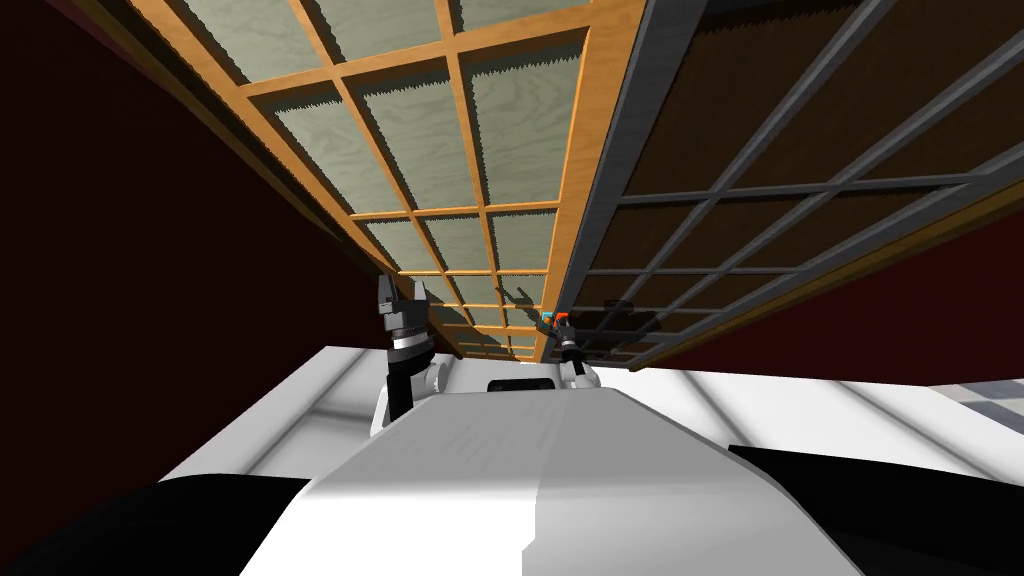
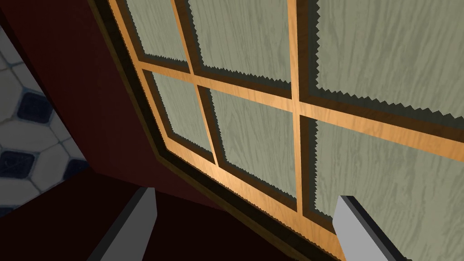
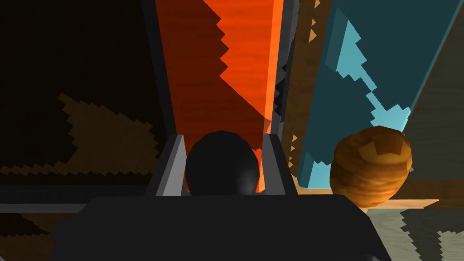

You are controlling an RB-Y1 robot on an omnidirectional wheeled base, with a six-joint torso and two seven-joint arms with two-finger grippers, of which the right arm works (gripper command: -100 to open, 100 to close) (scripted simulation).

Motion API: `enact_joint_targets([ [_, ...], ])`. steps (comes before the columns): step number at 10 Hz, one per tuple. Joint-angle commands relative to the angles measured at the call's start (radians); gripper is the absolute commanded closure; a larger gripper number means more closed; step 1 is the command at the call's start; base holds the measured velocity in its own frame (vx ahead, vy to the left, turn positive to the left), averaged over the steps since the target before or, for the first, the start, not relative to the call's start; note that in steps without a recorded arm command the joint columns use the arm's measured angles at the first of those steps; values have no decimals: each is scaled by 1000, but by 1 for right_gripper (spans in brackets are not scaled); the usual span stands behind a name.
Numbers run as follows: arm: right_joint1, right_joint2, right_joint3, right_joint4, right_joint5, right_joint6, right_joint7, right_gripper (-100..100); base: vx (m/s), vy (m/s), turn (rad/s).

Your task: Pull the door open

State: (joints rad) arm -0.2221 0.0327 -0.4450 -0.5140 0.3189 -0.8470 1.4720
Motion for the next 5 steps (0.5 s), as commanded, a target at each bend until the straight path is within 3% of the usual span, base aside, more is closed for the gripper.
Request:
enact_joint_targets([
  [1,0,-2,-2,-2,-1,-2,0,100,0,0,0],
  [3,0,-2,-2,-2,-1,-2,0,100,0,0,0],
  [4,27,-9,-3,11,-7,3,-15,100,-87,60,-4],
  [5,27,-9,-3,11,-7,3,-15,100,-136,54,-47],
])
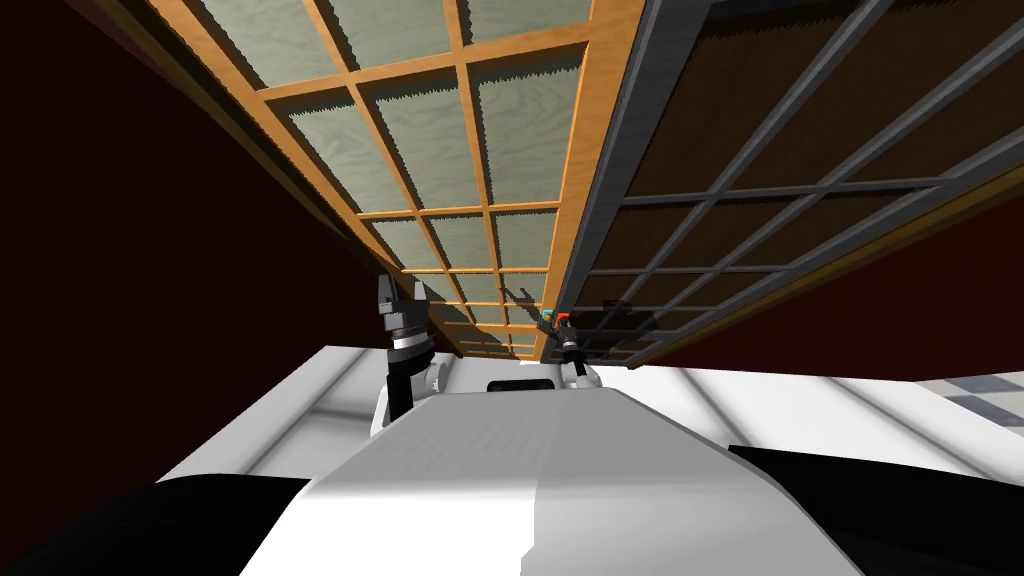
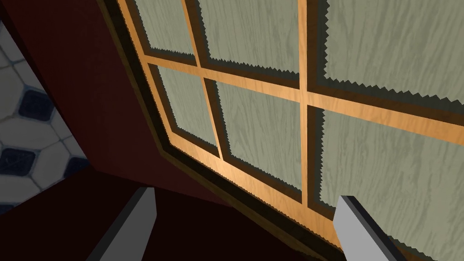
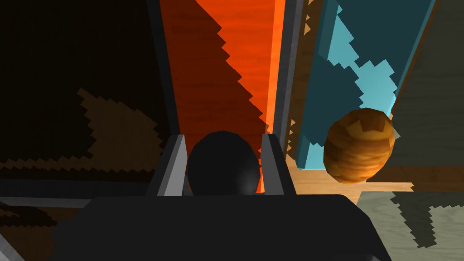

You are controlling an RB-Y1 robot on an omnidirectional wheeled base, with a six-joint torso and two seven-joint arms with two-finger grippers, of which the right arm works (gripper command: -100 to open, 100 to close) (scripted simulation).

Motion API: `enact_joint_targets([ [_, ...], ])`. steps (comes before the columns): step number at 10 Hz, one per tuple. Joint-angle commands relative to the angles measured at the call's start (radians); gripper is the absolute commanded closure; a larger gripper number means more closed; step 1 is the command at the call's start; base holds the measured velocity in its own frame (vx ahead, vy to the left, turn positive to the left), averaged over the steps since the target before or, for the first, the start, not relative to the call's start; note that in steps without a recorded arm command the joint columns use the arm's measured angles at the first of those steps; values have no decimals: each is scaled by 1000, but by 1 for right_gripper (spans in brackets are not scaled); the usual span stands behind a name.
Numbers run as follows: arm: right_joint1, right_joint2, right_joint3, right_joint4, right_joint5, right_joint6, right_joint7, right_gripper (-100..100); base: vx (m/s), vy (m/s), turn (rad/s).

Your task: Pull the door open

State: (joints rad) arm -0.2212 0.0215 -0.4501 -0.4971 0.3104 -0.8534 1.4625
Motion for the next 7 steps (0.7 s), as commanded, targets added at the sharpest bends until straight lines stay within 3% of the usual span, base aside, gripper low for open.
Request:
enact_joint_targets([
  [1,34,0,1,-3,0,10,-11,100,-119,7,-13],
  [3,49,-6,0,3,-4,12,-20,100,-132,11,-15],
  [4,73,-14,-3,12,-10,15,-34,100,-153,45,-29],
  [5,73,-14,-3,-4,-10,15,-34,100,-136,36,-34],
  [6,73,-14,-3,8,-10,15,-34,100,-62,15,-12],
  [7,95,-23,-4,20,-19,17,-57,100,-108,28,16],
])
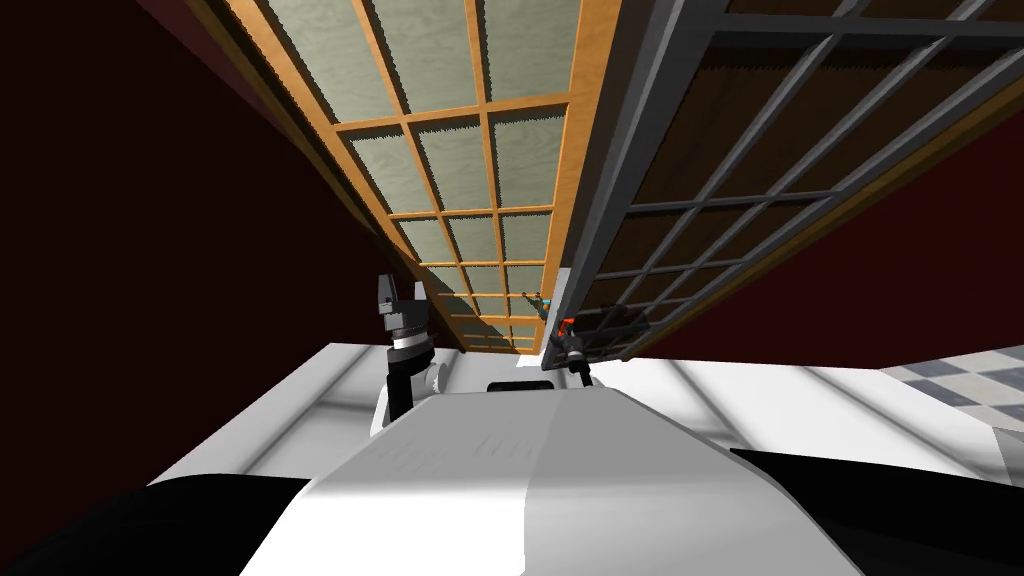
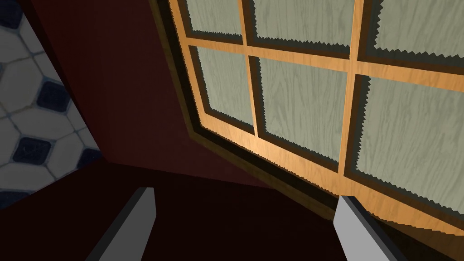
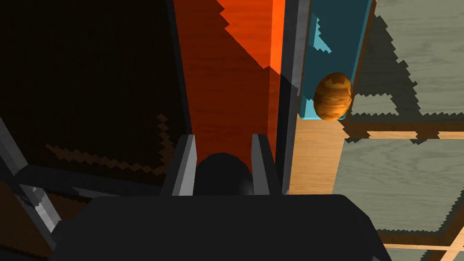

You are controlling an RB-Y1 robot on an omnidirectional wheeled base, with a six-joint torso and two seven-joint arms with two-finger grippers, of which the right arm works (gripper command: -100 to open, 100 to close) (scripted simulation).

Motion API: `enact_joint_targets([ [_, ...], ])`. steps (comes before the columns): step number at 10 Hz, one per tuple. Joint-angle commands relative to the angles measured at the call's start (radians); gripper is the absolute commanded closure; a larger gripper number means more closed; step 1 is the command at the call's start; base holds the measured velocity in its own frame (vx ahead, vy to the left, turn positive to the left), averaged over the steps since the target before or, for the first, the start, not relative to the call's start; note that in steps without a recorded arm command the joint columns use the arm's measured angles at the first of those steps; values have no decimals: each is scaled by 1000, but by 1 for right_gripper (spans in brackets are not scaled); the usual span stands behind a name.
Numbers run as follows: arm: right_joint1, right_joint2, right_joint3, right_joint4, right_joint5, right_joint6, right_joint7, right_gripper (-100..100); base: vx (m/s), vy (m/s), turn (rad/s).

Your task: Pull the door open

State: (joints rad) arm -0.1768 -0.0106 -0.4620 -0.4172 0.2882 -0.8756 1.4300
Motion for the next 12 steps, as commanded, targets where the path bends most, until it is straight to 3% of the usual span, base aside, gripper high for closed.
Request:
enact_joint_targets([
  [1,50,9,8,-50,4,39,-24,100,-115,34,-9],
  [2,28,-13,12,-18,8,9,-23,-100,-139,55,65],
  [6,15,-53,43,-22,32,-9,-58,-100,-184,20,80],
  [9,-5,-78,73,-31,55,-26,-91,-100,-204,-88,94],
  [11,-5,-78,73,-31,55,-26,-91,-100,-89,-38,9],
  [12,-22,-93,96,-38,72,-40,-115,-100,-160,-56,155],
])
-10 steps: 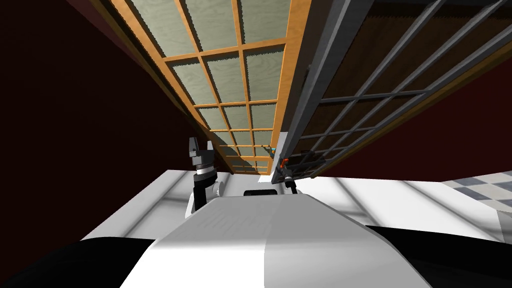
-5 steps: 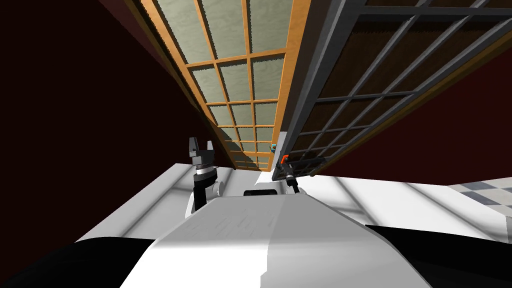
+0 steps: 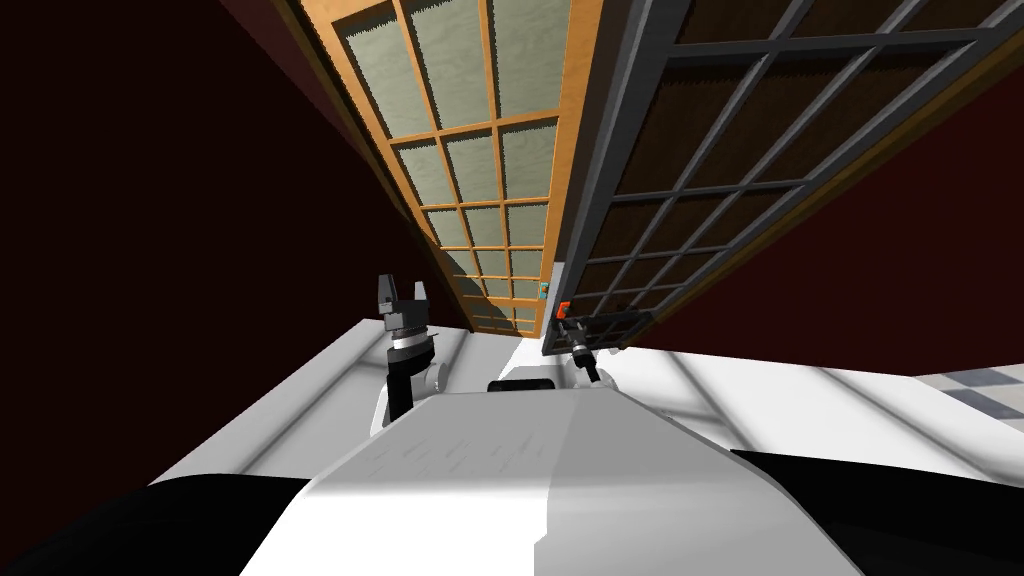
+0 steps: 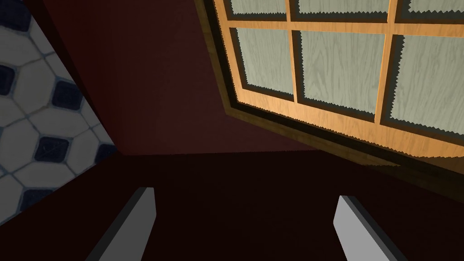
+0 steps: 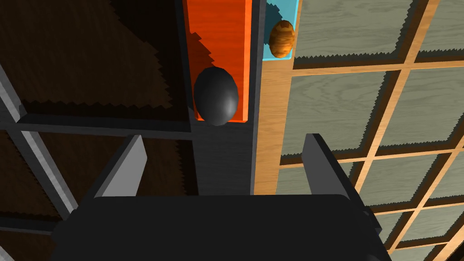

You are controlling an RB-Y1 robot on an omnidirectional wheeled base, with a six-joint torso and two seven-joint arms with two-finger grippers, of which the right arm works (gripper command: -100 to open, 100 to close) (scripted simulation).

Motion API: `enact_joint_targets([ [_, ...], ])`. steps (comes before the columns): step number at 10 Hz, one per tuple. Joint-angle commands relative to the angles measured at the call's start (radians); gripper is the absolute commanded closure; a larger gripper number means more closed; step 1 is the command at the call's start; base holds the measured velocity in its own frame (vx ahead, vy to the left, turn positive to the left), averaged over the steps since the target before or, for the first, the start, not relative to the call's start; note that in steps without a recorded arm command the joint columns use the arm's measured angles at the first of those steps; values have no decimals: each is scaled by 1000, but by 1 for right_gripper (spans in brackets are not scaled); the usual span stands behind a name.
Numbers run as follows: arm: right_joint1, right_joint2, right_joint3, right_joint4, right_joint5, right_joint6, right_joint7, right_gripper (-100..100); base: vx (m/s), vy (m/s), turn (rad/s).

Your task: Pull the door open

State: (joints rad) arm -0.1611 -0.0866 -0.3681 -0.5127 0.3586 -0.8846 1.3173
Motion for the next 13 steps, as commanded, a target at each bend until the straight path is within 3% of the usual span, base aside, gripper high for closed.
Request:
enact_joint_targets([
  [1,-38,-17,2,50,1,-31,-2,-100,-174,-80,68],
  [3,-54,-26,21,51,16,-42,-23,-100,-95,-74,41],
  [4,-40,-20,14,40,10,-30,-15,-100,-72,-56,36],
  [5,-29,-51,3,45,1,-40,-37,-100,138,59,199],
  [7,-29,-51,3,45,1,-40,-37,-100,123,34,41],
  [8,-20,-73,-7,50,-7,-47,-52,-100,118,30,121],
  [10,-20,-73,-7,50,-7,-47,-52,-100,100,8,40],
  [11,-10,-100,-18,55,-17,-56,-69,-100,152,36,182],
  [12,-10,-100,-18,51,-17,-56,-69,-100,164,13,85],
  [13,-6,-115,-25,57,-23,-61,-79,-100,160,18,84],
])
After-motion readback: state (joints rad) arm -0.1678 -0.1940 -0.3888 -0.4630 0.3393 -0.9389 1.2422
